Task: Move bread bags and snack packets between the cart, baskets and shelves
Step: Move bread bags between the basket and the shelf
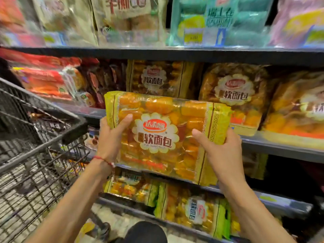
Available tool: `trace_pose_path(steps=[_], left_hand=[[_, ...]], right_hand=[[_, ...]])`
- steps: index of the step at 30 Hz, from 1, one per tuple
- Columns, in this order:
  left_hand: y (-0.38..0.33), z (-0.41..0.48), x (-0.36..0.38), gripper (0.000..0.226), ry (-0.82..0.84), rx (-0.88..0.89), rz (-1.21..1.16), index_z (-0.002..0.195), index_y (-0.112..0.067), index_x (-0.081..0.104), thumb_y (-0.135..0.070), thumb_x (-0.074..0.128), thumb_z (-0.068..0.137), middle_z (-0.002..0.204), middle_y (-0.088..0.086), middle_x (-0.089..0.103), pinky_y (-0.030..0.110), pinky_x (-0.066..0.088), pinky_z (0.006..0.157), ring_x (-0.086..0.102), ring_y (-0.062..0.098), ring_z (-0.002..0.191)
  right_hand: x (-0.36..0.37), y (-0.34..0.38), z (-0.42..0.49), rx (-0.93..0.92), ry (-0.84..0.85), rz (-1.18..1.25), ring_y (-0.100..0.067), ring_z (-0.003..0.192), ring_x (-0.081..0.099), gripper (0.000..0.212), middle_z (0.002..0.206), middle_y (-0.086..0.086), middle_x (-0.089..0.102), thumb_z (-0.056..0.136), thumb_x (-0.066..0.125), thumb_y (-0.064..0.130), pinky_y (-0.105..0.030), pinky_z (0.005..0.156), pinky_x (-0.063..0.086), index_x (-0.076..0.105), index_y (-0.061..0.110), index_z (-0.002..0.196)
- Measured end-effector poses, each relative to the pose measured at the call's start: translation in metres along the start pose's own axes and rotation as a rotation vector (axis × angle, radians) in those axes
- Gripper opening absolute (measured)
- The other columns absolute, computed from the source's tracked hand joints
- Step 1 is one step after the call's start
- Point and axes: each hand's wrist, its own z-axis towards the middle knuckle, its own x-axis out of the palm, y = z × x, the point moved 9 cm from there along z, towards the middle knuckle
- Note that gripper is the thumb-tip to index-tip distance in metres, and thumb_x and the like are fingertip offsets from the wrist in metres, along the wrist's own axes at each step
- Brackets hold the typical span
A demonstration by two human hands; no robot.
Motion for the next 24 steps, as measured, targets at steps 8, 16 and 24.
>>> trace_pose_path(steps=[8,16,24], left_hand=[[-0.061,0.018,-0.016,0.111,-0.073,0.025,0.004,0.139,-0.019,0.057,-0.092,0.070,0.057,0.136,0.000,0.063,0.039,0.048,0.098,0.061,0.017,0.122],[-0.099,0.019,-0.019,0.121,-0.166,0.063,-0.048,0.162,-0.009,0.014,-0.076,0.068,0.078,0.165,0.009,0.027,0.044,0.028,0.121,0.033,0.024,0.149],[-0.089,0.054,-0.038,0.127,-0.210,0.032,-0.119,0.148,-0.037,0.045,-0.085,0.085,0.038,0.149,0.003,0.054,0.059,0.046,0.106,0.053,0.030,0.136]], right_hand=[[0.005,0.060,0.021,0.071,0.066,0.261,-0.026,0.136,0.056,0.116,0.144,0.006,0.061,0.049,0.064,0.103,-0.061,0.111,0.043,0.054,0.036,0.144],[-0.003,0.103,0.030,0.042,0.031,0.287,-0.023,0.120,0.055,0.080,0.129,0.003,0.060,0.078,0.069,0.078,-0.050,0.100,0.045,0.054,0.022,0.133],[0.007,0.113,0.023,-0.063,0.025,0.283,-0.023,0.100,0.069,0.034,0.103,0.002,0.073,0.093,0.068,0.055,-0.050,0.091,0.058,0.067,0.023,0.104]])
